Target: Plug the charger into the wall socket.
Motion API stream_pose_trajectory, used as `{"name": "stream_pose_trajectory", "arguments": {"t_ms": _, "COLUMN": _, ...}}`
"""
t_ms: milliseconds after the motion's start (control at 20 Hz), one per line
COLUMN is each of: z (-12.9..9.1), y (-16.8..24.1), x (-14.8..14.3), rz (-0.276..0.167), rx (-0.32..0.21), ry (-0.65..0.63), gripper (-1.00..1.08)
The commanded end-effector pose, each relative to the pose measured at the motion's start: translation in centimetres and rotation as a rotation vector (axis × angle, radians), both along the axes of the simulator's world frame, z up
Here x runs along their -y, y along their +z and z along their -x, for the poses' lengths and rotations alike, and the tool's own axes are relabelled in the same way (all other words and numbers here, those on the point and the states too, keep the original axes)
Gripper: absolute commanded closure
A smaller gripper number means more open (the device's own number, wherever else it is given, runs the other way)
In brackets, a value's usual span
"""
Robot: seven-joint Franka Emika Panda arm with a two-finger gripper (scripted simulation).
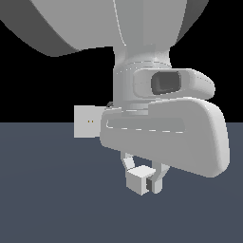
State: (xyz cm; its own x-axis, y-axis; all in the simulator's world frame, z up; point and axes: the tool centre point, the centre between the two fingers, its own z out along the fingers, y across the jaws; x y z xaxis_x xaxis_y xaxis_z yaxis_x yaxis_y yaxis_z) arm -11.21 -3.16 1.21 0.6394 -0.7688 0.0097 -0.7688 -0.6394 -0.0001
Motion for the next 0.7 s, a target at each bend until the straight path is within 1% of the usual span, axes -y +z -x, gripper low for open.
{"name": "stream_pose_trajectory", "arguments": {"t_ms": 0, "z": -0.01, "y": -0.03, "x": 0.02, "rz": 0.0, "rx": 0.0, "ry": 0.0, "gripper": 1.08}}
{"name": "stream_pose_trajectory", "arguments": {"t_ms": 400, "z": -0.09, "y": 0.03, "x": -0.04, "rz": 0.0, "rx": 0.0, "ry": 0.005, "gripper": 1.08}}
{"name": "stream_pose_trajectory", "arguments": {"t_ms": 650, "z": -0.92, "y": 0.46, "x": -0.2, "rz": 0.001, "rx": 0.0, "ry": 0.053, "gripper": 1.08}}
